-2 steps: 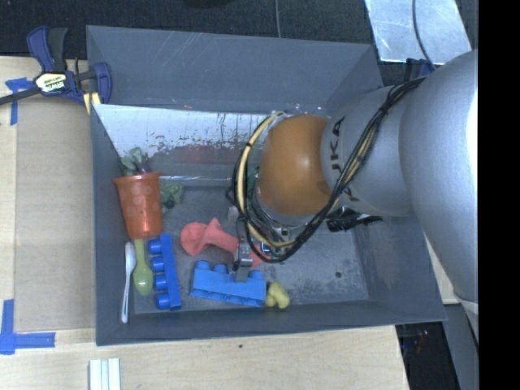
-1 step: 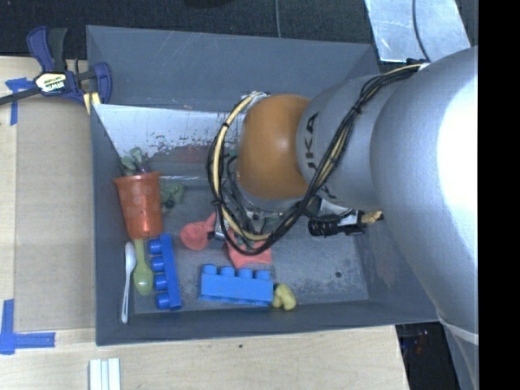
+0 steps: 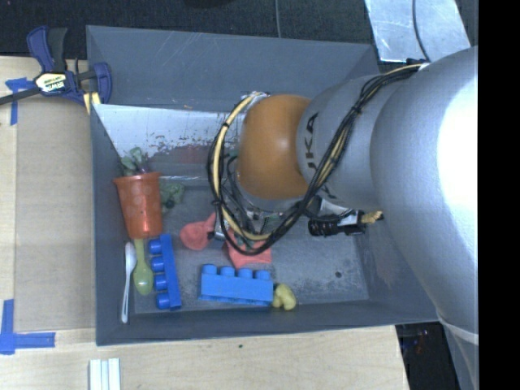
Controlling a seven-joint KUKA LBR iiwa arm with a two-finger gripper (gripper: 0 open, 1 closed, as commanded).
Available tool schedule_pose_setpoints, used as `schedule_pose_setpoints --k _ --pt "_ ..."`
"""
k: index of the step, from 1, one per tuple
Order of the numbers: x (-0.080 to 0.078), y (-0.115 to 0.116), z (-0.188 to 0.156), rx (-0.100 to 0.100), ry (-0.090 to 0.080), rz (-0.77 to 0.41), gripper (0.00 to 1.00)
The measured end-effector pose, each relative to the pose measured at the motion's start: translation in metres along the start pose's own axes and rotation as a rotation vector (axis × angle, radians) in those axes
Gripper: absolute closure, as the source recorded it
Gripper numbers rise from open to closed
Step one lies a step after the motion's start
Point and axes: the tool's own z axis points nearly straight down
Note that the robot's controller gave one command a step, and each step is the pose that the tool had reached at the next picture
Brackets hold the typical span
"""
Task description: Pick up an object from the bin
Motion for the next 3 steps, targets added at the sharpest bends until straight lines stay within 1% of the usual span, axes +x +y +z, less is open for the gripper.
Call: schedule_pose_setpoints --k 1,2,3 --pt "-0.003 0.001 -0.067 0.002 0.002 -0.007 1.0" --pt "-0.003 -0.011 -0.084 -0.001 -0.004 -0.01 1.0" --pt "-0.019 -0.028 -0.113 0.002 0.001 -0.052 1.0"
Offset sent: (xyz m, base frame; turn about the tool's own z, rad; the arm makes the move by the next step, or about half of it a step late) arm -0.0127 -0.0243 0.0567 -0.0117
